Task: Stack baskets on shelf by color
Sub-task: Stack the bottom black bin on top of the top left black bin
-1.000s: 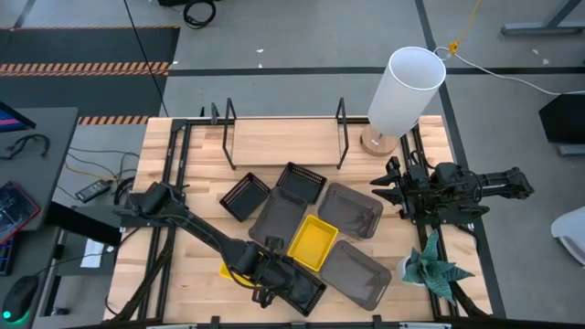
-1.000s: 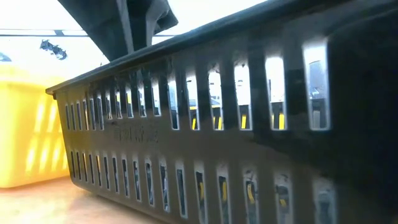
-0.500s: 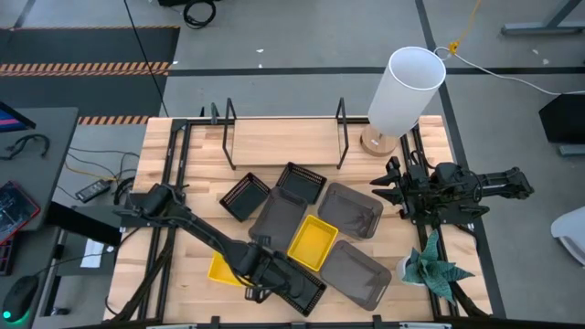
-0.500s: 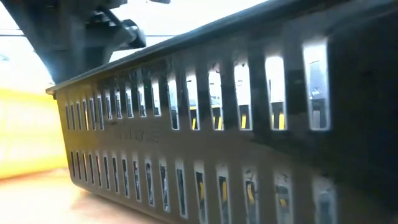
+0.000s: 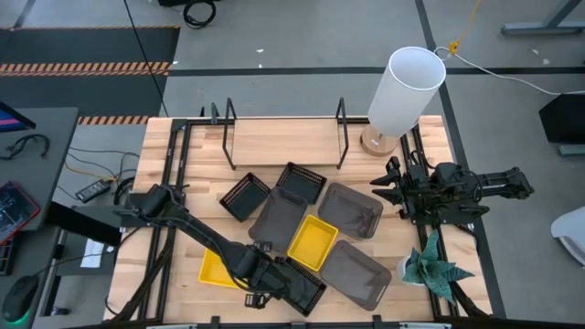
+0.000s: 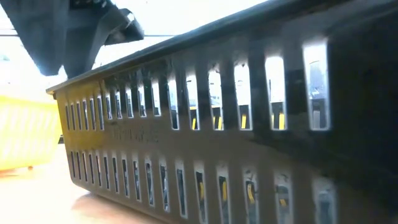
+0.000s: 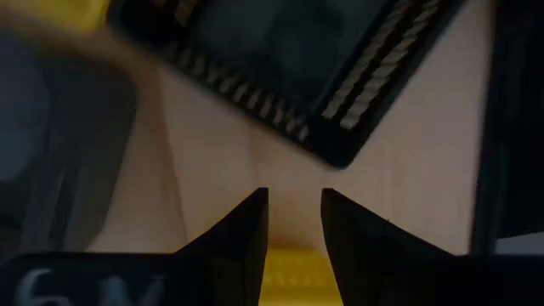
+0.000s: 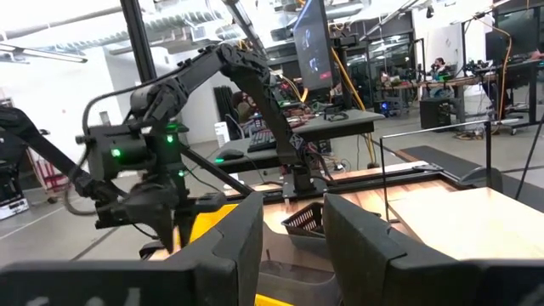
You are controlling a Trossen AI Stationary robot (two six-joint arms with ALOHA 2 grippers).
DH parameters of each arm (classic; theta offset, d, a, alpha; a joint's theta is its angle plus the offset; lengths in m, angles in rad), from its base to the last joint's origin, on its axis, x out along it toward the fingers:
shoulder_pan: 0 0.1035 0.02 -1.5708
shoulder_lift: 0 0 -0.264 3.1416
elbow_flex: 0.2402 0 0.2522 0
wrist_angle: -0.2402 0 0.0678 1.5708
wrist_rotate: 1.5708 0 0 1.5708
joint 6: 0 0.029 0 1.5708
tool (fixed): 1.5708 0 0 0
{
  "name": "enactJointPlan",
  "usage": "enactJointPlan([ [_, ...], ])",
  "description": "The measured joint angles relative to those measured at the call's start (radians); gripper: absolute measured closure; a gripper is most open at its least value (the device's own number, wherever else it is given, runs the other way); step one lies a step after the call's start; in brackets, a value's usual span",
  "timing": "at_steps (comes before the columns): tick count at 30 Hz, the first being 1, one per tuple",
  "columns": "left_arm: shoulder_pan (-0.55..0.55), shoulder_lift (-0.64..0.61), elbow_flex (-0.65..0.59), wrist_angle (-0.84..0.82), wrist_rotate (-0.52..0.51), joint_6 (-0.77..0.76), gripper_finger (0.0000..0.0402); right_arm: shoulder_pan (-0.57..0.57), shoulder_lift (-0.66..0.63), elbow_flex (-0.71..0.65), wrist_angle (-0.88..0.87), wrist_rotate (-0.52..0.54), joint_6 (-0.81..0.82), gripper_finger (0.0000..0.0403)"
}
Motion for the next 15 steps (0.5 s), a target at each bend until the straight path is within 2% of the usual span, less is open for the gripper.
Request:
enactJointPlan([
  [7,-0.002,0.000,0.108,0.019,-0.048,0.105,0.0285,0.000,0.000,0.000,0.000,0.000,0.000,0.0273],
  [15,-0.045,0.030,0.114,0.074,-0.194,0.344,0.0284,0.000,0.000,0.000,0.000,0.000,0.000,0.0273],
])
